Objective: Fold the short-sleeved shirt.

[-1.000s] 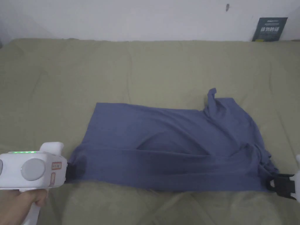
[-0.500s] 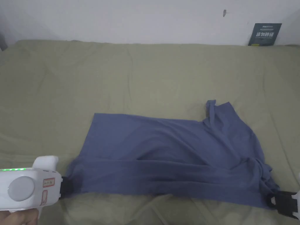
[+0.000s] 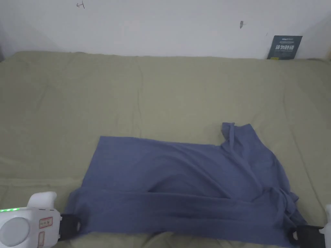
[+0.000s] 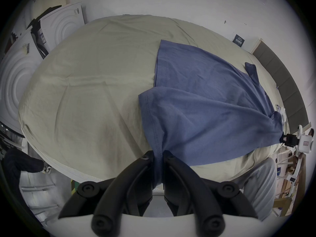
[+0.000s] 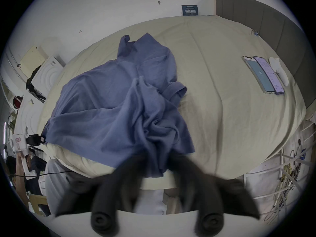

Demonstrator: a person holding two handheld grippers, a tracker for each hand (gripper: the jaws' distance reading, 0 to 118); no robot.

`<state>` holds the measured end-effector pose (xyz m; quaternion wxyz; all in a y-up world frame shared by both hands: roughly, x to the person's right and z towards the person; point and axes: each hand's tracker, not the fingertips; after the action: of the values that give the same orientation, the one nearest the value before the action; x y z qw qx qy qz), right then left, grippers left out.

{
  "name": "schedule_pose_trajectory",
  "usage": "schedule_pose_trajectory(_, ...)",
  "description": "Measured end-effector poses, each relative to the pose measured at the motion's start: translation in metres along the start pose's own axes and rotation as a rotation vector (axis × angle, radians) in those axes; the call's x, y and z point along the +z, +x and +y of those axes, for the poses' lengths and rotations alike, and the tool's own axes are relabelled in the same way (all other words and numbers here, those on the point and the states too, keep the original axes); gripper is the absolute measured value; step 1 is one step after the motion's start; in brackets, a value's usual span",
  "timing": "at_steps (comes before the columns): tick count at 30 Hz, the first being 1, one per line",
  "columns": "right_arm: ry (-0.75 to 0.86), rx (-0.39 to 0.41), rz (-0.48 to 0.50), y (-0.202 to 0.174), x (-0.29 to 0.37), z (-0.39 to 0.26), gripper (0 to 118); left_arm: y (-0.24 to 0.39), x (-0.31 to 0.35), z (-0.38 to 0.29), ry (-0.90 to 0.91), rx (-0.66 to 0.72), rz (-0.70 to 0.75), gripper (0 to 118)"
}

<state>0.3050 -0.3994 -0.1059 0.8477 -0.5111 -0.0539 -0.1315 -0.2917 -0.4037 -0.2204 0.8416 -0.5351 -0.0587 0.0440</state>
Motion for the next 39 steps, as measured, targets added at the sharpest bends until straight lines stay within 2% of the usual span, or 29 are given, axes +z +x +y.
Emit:
schedule_pose_trajectory(1,0.013,0.026,-0.048,-0.001,0.003,-0.001,77,-0.001,-0.001,-0.001,-0.004,-0.014,0.029,101)
schedule_pose_trajectory(2,0.035,0.057,-0.045,0.0,0.008,-0.002,113,-0.003,0.003,-0.009,-0.03,-0.048,0.06,118)
schedule_pose_trajectory(3,0.073,0.063,-0.061,0.0,0.016,-0.003,118,-0.002,0.006,-0.007,0.08,-0.068,0.067,113)
schedule_pose_trajectory(5,0.09,0.062,-0.082,0.006,0.027,0.0,118,-0.003,0.019,-0.013,0.04,-0.035,0.078,115)
schedule_pose_trajectory(7,0.113,0.062,-0.075,0.005,0.042,0.006,118,-0.007,0.032,-0.014,0.079,0.012,0.062,115)
schedule_pose_trajectory(8,0.164,0.069,-0.061,0.002,0.05,0.01,117,-0.016,0.049,0.006,0.103,0.029,0.016,114)
schedule_pose_trajectory(9,0.196,0.074,-0.048,-0.004,0.058,0.012,108,-0.017,0.057,0.012,0.141,0.046,-0.008,111)
schedule_pose_trajectory(10,0.214,0.068,-0.035,-0.009,0.063,0.017,87,-0.015,0.063,0.017,0.166,0.046,-0.045,91)
schedule_pose_trajectory(11,0.23,0.065,-0.006,-0.013,0.066,0.025,36,-0.012,0.067,0.026,0.184,0.029,-0.082,45)
schedule_pose_trajectory(12,0.237,0.054,0.021,-0.017,0.064,0.034,1,-0.001,0.073,0.034,0.198,0.017,-0.071,1)
schedule_pose_trajectory(14,0.264,0.049,0.014,-0.027,0.06,0.045,0,0.014,0.067,0.054,0.225,-0.035,-0.011,1)
schedule_pose_trajectory(15,0.249,0.062,0.016,-0.032,0.055,0.055,0,0.021,0.062,0.066,0.201,-0.061,-0.026,1)
schedule_pose_trajectory(17,0.242,0.093,0.023,-0.041,0.045,0.067,0,0.02,0.037,0.092,0.197,-0.036,-0.082,1)
schedule_pose_trajectory(21,0.219,0.113,0.036,-0.048,0.021,0.092,1,0.035,-0.001,0.145,0.181,-0.02,-0.087,1)
schedule_pose_trajectory(23,0.209,0.124,0.037,-0.049,0.009,0.104,1,0.043,-0.028,0.172,0.163,-0.039,-0.056,7)
schedule_pose_trajectory(24,0.2,0.128,0.034,-0.049,0.002,0.109,1,0.043,-0.045,0.189,0.163,-0.036,-0.049,25)
schedule_pose_trajectory(25,0.193,0.13,0.034,-0.047,-0.003,0.113,1,0.045,-0.059,0.2,0.16,-0.043,-0.054,79)
schedule_pose_trajectory(26,0.186,0.13,0.037,-0.045,-0.01,0.118,1,0.048,-0.074,0.211,0.154,-0.046,-0.054,117)
schedule_pose_trajectory(28,0.171,0.121,0.046,-0.038,-0.021,0.126,1,0.053,-0.106,0.229,0.064,-0.073,-0.005,118)
schedule_pose_trajectory(29,0.166,0.112,0.045,-0.034,-0.027,0.129,1,0.06,-0.112,0.233,0.117,-0.093,0.002,118)
schedule_pose_trajectory(31,0.149,0.101,0.039,-0.028,-0.036,0.137,1,0.071,-0.13,0.239,0.064,-0.134,0.085,116)
schedule_pose_trajectory(32,0.149,0.095,0.029,-0.025,-0.04,0.139,1,0.049,-0.158,0.257,0.063,-0.137,0.108,116)
schedule_pose_trajectory(35,0.14,0.09,0.01,-0.017,-0.048,0.144,1,0.047,-0.181,0.268,0.036,-0.107,0.059,116)
schedule_pose_trajectory(36,0.139,0.088,0.001,-0.015,-0.05,0.146,1,0.065,-0.159,0.257,0.003,-0.102,0.053,116)
schedule_pose_trajectory(37,0.138,0.088,0.0,-0.014,-0.05,0.146,1,0.07,-0.158,0.252,-0.018,-0.107,0.048,114)
schedule_pose_trajectory(39,0.134,0.086,0.001,-0.011,-0.052,0.15,1,0.082,-0.153,0.238,-0.02,-0.164,0.05,102)
